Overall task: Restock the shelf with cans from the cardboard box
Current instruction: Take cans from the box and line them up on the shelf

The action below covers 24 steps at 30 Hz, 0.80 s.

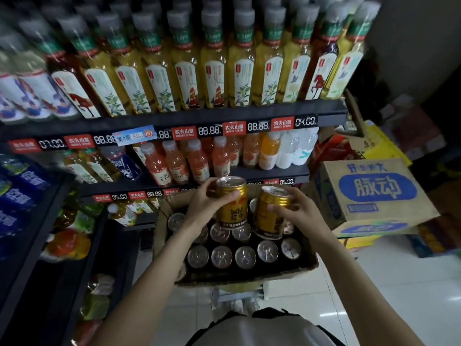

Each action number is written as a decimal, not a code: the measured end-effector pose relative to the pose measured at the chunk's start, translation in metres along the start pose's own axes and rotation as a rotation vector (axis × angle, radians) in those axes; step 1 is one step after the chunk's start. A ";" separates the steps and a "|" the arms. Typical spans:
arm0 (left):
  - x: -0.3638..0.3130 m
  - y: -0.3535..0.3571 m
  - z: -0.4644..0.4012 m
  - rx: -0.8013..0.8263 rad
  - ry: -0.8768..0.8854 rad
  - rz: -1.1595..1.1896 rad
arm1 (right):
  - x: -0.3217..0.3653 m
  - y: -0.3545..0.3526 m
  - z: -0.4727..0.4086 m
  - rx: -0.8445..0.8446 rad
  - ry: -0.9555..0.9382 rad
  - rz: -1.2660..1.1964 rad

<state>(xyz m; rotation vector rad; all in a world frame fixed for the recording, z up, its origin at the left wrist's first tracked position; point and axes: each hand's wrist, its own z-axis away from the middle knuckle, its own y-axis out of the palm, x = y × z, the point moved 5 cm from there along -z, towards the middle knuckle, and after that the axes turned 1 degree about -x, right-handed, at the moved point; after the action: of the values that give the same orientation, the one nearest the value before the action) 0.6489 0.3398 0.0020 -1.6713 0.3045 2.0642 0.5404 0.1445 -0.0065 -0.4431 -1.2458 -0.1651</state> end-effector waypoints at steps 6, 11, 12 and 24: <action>-0.118 -0.021 -0.013 -0.029 0.340 -0.106 | 0.112 -0.012 -0.020 0.063 -0.274 0.029; -0.225 -0.038 -0.017 -0.175 0.636 -0.180 | 0.222 -0.035 -0.036 -0.103 -0.564 0.098; -0.245 -0.040 -0.018 -0.206 0.684 -0.178 | 0.243 -0.040 -0.039 -0.151 -0.621 0.103; -0.404 -0.039 -0.049 -0.503 0.966 -0.439 | 0.413 -0.098 -0.083 -0.441 -0.915 0.172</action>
<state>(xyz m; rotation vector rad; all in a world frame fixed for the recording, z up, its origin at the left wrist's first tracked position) 0.7720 0.2648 0.3849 -2.6565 -0.3039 0.9356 0.7104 0.0703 0.3837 -1.0801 -2.0645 -0.0859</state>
